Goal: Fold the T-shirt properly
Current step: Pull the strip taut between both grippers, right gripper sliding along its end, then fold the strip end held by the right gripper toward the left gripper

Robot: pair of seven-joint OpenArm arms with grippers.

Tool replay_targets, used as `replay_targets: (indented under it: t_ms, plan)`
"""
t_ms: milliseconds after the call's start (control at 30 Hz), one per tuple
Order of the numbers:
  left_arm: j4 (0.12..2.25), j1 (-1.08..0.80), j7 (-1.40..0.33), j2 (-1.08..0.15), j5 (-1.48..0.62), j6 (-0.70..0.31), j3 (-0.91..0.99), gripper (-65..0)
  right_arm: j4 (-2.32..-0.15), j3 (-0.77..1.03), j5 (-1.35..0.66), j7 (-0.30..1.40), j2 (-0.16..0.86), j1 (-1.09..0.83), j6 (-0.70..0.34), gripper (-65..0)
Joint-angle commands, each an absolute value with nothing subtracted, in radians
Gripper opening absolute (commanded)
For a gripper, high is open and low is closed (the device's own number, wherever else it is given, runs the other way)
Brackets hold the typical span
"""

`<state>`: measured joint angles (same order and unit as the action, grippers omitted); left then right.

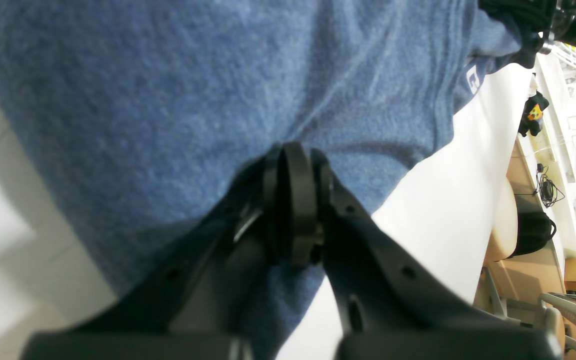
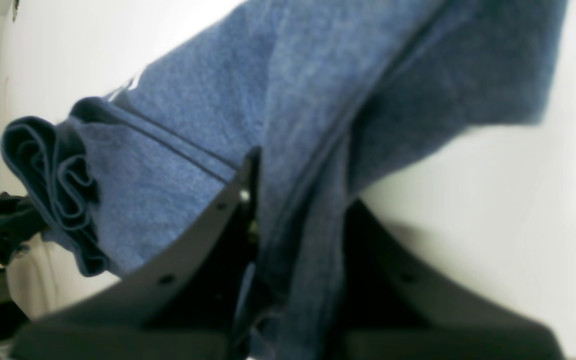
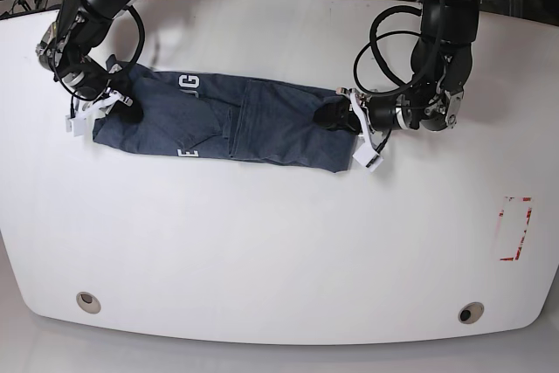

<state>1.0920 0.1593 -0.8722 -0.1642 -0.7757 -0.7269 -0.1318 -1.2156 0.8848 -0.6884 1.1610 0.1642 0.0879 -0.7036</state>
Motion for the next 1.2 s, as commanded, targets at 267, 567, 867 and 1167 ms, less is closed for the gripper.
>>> replay_targets:
  t_ms: [267, 567, 867, 1167]
  plan:
    - [1.09, 0.134, -0.934, -0.171, -0.684, -0.698, -0.151, -63.9, -1.537, 0.857, -0.671, 1.179, 0.219, 0.022, -0.634, -65.0]
    - [1.089, 0.131, -0.951, -0.133, -0.684, -0.698, -0.153, -63.9, -1.755, 0.723, -0.67, 1.179, 0.214, -0.03, -0.51, -65.0]
    - [1.086, 0.12, -0.986, -0.091, -0.684, -0.698, -0.15, -63.9, -1.948, 0.596, -0.671, 1.179, 0.173, -0.065, -0.384, -65.0]
    - [1.082, 0.119, -0.986, -0.028, -0.688, -0.698, -0.148, -63.9, -1.986, 0.483, -0.671, 1.179, 0.148, -0.07, -0.364, -65.0]
